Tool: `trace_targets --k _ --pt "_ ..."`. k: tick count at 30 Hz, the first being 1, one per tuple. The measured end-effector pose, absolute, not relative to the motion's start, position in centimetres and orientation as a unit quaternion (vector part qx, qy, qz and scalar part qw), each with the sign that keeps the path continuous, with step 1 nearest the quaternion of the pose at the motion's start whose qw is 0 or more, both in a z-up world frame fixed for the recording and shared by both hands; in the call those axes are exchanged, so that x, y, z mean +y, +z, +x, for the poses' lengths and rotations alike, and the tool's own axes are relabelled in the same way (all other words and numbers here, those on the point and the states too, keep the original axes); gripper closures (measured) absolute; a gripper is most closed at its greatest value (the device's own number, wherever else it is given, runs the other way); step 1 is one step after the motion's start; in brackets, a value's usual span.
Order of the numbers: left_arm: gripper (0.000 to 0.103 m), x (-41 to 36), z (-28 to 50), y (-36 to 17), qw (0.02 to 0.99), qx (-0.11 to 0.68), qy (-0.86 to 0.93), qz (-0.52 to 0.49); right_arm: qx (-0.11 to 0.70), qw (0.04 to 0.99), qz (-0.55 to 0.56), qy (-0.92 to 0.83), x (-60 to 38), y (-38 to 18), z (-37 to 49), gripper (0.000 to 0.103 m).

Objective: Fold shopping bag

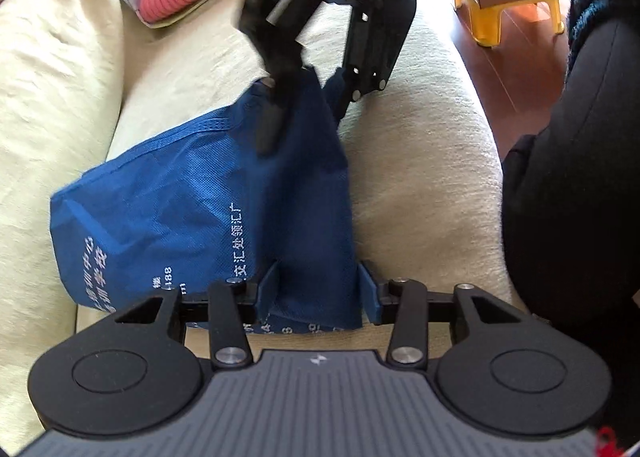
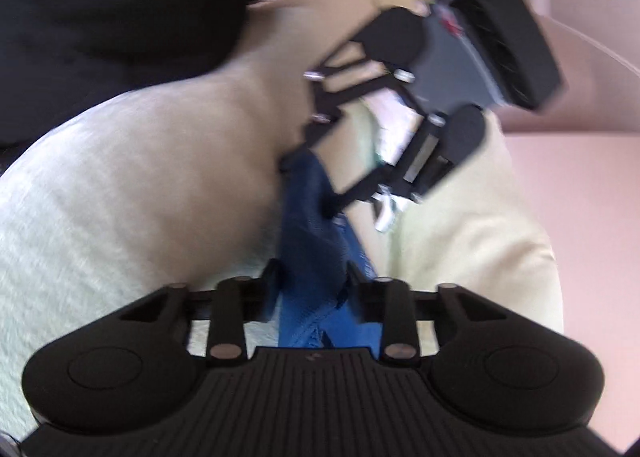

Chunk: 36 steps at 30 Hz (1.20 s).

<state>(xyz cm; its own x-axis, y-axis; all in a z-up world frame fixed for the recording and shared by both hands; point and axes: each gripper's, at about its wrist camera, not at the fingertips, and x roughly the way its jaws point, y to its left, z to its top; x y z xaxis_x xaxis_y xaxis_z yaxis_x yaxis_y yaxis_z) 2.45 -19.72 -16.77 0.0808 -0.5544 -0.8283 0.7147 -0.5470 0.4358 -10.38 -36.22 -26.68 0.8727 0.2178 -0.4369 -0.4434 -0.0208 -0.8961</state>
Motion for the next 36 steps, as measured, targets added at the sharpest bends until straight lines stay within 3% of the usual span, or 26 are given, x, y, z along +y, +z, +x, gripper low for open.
trace_targets --k 4,9,19,21,22,28,32,36 --pt "0.044 -18.5 1.4 -17.3 0.501 0.022 -0.649 0.572 0.161 0.771 -0.562 0.253 -36.3 -23.5 -11.3 0.087" --pt "0.044 -16.1 -0.8 -18.3 0.497 -0.079 -0.605 0.617 0.257 0.865 -0.351 0.25 -38.7 -20.7 -9.3 0.087" --pt "0.04 -14.9 -2.8 -20.7 0.447 -0.176 -0.515 0.71 0.292 0.896 -0.235 0.238 -40.6 -19.6 -9.3 0.087" --pt "0.05 -15.3 -2.8 -20.5 0.465 -0.151 -0.516 0.703 0.29 0.899 -0.231 0.234 -40.6 -19.8 -9.4 0.087" --pt "0.065 -16.0 -2.4 -19.8 0.481 -0.097 -0.535 0.688 0.29 0.9 -0.229 0.232 -40.6 -19.9 -9.2 0.087" --pt "0.064 -17.0 -0.5 -18.7 0.491 -0.051 -0.562 0.664 0.287 0.903 -0.229 0.223 -40.8 -19.6 -9.4 0.087" --pt "0.054 -17.1 0.5 -17.9 0.488 -0.058 -0.568 0.661 0.279 0.901 -0.247 0.22 -40.5 -19.8 -9.1 0.087" --pt "0.053 -17.1 1.8 -17.7 0.463 -0.054 -0.592 0.657 0.275 0.895 -0.274 0.218 -40.0 -20.2 -9.1 0.087"
